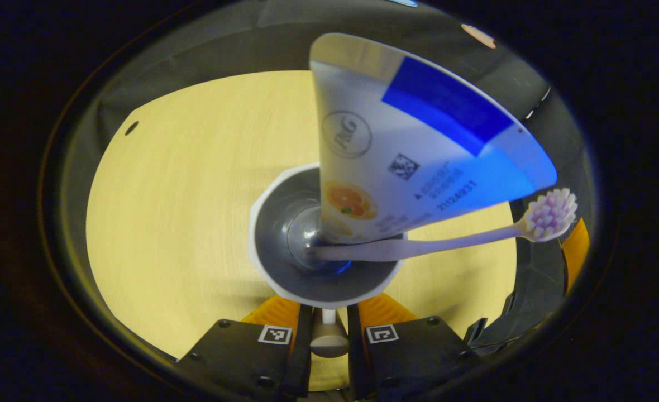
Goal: Put the toothbrush and toothpaste on the desktop into the cup, then pick up the cup and place it on the coaster on the desktop.
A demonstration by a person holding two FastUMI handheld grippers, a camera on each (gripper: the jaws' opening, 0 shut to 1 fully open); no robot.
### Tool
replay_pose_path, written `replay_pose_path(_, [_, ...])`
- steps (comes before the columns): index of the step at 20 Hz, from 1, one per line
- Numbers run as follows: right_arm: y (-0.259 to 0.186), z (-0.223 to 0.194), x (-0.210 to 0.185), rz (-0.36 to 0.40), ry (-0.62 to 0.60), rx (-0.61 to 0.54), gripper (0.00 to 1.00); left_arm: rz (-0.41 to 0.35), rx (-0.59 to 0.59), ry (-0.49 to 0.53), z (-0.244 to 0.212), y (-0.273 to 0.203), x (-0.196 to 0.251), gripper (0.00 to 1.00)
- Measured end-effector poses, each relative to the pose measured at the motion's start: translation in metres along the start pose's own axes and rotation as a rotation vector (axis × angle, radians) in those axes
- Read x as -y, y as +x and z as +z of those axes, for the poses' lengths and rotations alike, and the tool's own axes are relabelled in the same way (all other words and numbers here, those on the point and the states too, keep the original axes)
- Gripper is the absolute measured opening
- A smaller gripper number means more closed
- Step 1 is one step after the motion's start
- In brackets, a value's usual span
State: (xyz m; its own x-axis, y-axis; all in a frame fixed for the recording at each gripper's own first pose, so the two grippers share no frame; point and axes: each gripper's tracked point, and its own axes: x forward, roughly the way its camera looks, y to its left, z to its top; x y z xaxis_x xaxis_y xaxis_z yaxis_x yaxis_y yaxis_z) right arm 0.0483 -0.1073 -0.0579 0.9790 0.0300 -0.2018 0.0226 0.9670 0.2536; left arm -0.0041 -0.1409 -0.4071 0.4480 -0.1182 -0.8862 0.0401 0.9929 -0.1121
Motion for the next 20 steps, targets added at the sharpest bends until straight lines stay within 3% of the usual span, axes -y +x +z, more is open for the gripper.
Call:
replay_pose_path(14, [-0.01,0.002,0.011,0.001,0.002,-0.01,0.86,0.048,-0.064,0.054,-0.013,0.026,0.017,0.34])
replay_pose_path(20, [-0.019,0.007,0.003,0.026,-0.036,0.002,0.86,0.027,-0.01,0.042,-0.011,0.014,0.024,0.38])
